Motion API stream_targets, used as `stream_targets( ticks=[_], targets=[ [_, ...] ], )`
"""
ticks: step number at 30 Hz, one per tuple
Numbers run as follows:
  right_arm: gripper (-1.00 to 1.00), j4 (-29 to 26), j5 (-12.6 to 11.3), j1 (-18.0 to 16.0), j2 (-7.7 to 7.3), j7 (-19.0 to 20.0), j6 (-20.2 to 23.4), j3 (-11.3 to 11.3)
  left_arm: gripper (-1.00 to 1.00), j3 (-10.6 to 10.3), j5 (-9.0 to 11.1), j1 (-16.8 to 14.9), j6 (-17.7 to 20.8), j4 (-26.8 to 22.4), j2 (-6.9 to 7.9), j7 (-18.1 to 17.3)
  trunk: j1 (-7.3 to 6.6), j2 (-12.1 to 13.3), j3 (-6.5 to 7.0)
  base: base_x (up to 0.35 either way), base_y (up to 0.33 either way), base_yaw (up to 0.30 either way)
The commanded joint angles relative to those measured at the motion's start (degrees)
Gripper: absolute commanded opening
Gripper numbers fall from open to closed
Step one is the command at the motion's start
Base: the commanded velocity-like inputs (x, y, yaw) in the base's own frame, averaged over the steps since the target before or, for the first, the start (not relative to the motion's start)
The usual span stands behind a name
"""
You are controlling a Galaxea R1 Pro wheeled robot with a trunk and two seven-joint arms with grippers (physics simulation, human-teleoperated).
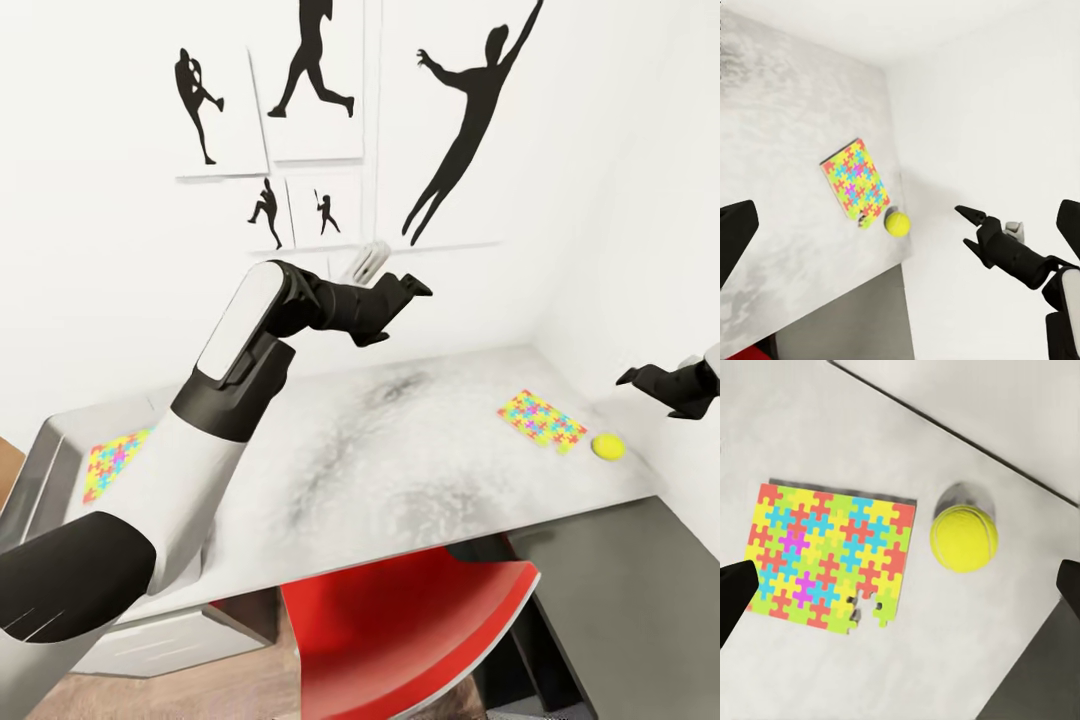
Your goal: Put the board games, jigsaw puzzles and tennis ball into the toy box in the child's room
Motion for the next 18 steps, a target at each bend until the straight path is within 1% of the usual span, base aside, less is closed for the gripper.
stream_targets(
  ticks=[1,10,15,17,18],
  targets=[
    [1.00,-0.04,-0.61,-0.19,0.00,-0.59,0.14,-0.18,1.00,0.03,0.42,-0.11,0.15,-0.09,-0.03,0.45,0.03,-0.12,-0.20,0.000,0.000,0.000],
    [1.00,0.17,-0.63,-0.64,0.11,-0.64,0.14,-0.18,1.00,0.04,0.97,-1.07,0.26,-0.36,0.00,0.59,0.03,-0.12,-1.03,0.000,0.000,0.000],
    [1.00,0.20,-0.63,-0.69,0.20,-0.62,0.14,-0.18,1.00,0.06,1.28,-1.93,0.28,-0.40,-0.03,0.61,0.03,-0.12,-1.49,0.000,0.000,0.000],
    [1.00,0.21,-0.63,-0.72,0.24,-0.61,0.14,-0.18,1.00,0.08,1.86,-2.95,0.28,-0.31,-0.03,0.62,0.03,-0.12,-1.68,0.000,0.000,0.000],
    [1.00,0.21,-0.63,-0.72,0.24,-0.61,0.14,-0.18,1.00,0.08,1.86,-2.95,0.28,-0.31,-0.03,0.62,0.03,-0.12,-1.77,0.000,0.000,0.000]
  ],
)
